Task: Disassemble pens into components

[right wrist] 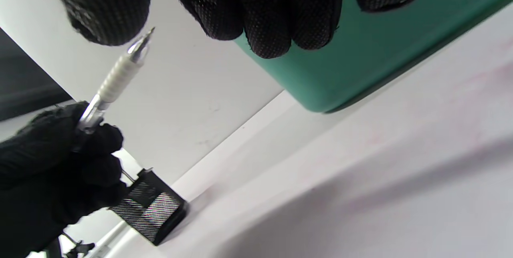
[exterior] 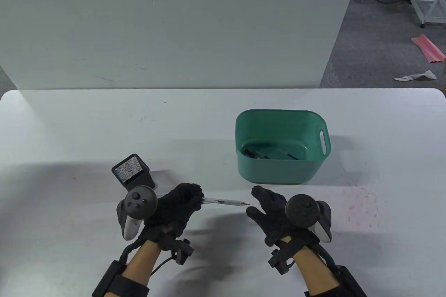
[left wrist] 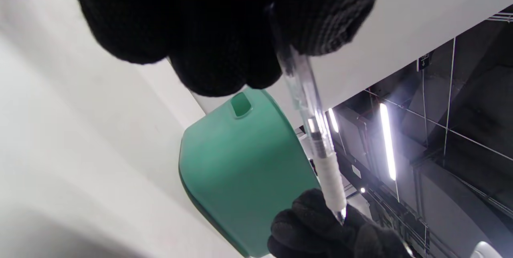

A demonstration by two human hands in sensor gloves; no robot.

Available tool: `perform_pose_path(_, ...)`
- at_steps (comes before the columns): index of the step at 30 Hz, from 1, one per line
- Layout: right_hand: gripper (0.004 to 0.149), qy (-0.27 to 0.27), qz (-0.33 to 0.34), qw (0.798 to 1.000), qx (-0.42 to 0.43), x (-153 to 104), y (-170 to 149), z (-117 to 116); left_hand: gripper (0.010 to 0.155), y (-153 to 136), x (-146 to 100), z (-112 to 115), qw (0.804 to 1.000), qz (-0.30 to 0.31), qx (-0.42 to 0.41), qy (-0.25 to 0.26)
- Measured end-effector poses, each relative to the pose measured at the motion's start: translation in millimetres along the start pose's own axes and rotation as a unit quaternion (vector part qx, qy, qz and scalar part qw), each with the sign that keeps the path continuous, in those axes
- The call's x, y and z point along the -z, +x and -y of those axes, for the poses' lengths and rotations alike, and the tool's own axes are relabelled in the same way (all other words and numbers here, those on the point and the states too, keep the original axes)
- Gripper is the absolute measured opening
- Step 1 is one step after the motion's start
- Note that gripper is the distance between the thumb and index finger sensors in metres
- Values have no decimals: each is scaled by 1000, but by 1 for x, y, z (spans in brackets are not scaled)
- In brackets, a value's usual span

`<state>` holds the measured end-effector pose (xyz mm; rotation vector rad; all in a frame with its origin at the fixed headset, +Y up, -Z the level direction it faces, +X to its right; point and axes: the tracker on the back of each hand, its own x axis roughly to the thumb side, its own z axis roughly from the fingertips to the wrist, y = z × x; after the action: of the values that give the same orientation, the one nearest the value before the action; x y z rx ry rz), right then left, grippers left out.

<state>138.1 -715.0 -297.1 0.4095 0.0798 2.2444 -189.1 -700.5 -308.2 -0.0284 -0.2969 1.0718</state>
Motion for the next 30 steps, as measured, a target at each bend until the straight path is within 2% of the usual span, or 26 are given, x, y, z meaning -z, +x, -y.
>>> perform_pose_path(5, 56, 6, -3, 999, 50, 1, 2, -6, 39, -5, 0, 3, 999, -11, -34, -5)
perform_pose_path(8, 56, 19, -13, 997, 71, 3, -3, -10, 39, -8, 0, 6, 999, -23, -46, -9)
perform_pose_path(15, 52, 12, -28, 986, 161, 5, -10, -11, 41, -9, 1, 16, 999, -25, -31, -34)
perform_pose_path(18, 47, 17, -47, 984, 170, 5, -13, -13, 41, -9, 2, 22, 998, -24, -13, -49)
perform_pose_path(21, 48, 17, -61, 979, 193, 5, -18, -13, 43, -8, 3, 25, 998, -19, -8, -64)
perform_pose_path(26, 49, 5, -69, 978, 196, 6, -19, -11, 46, -1, 4, 27, 994, 4, 59, -94)
perform_pose_path(28, 51, 5, -74, 979, 192, 5, -19, -11, 45, 0, 3, 27, 995, 6, 43, -88)
perform_pose_path(30, 54, 30, -86, 977, 192, 5, -20, -12, 44, 1, 2, 25, 997, 4, 23, -79)
